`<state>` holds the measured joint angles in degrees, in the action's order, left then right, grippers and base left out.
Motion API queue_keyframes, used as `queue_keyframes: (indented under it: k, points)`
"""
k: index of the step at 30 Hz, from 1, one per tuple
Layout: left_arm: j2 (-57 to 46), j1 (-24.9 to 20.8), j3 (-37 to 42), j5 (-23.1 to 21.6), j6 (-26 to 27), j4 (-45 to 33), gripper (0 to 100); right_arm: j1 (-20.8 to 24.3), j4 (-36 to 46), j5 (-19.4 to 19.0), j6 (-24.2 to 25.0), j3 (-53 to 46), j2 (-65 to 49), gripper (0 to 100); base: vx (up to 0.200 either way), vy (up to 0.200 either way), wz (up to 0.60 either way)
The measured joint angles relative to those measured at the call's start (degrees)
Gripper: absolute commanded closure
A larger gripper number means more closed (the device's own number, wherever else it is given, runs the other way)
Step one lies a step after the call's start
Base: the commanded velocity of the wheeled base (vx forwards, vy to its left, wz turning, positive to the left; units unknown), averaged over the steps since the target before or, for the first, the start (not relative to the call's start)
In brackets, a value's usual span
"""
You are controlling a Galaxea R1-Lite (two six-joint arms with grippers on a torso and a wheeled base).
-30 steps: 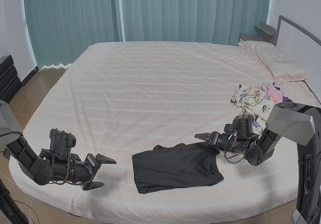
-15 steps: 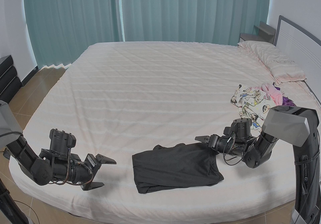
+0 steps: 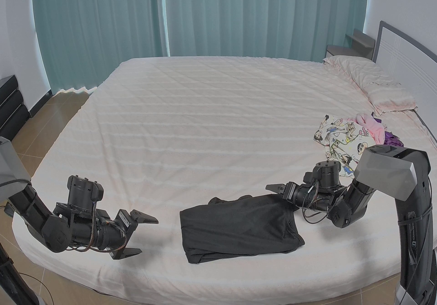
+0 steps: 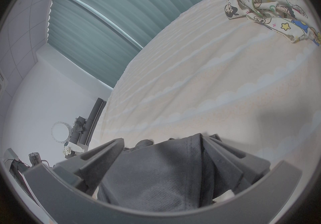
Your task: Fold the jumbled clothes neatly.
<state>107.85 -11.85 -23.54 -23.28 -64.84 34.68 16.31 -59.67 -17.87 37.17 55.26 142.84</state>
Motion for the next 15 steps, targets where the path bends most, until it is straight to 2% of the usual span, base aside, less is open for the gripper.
queue_keyframes:
  k: [9,15]
  points:
    - [0.0,0.0,0.0,0.0,0.0,0.0,0,-0.6,-0.1,1.0,0.1,0.5,1.2,100,0.000,0.000,0.00]
    - [0.0,0.0,0.0,0.0,0.0,0.0,0,-1.5,-0.6,4.0,1.0,0.5,1.2,100,0.000,0.000,0.00]
